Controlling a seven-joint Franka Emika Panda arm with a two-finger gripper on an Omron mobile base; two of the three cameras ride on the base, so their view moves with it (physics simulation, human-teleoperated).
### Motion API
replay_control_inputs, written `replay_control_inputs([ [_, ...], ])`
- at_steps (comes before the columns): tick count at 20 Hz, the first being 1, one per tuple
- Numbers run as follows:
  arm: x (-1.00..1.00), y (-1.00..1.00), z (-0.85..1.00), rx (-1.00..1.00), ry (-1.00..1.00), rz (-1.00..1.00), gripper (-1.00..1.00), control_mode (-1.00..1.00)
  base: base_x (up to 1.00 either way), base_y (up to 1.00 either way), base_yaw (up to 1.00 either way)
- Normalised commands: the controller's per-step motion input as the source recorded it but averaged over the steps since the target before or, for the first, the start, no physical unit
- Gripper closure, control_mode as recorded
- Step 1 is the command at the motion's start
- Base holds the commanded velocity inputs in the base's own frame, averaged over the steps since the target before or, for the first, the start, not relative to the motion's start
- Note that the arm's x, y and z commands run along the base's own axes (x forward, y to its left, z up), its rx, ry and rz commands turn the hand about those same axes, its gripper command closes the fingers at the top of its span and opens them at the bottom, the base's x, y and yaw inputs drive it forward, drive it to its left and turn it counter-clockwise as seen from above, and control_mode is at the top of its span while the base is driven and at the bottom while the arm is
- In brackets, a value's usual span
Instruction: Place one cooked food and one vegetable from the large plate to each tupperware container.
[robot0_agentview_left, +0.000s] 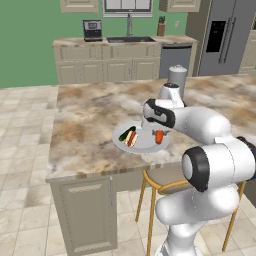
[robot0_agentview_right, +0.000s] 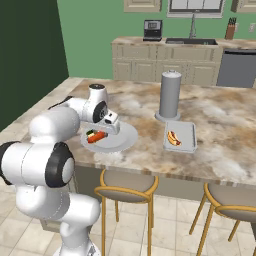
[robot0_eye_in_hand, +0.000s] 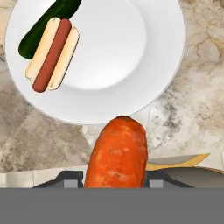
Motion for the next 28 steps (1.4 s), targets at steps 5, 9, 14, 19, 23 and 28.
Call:
replay_control_inputs([
  [5,-0.57,-0.13,0.00,-0.10,0.00,0.28,1.00,-1.00,0.00,0.00,0.00],
  [9,-0.12,0.02,0.00,0.00,0.00,0.04,1.00,-1.00,0.00,0.00,0.00],
  [14,0.00,0.00,0.00,0.00,0.00,0.00,1.00,-1.00,0.00,0.00,0.00],
  [19,0.00,-0.07,0.00,0.00,0.00,0.01,1.00,1.00,0.01,-0.29,0.04],
  [23,0.00,0.00,0.00,0.00,0.00,0.00,1.00,1.00,0.00,-0.88,0.10],
  [28,0.00,0.00,0.00,0.00,0.00,0.00,1.00,1.00,0.13,-0.69,0.13],
])
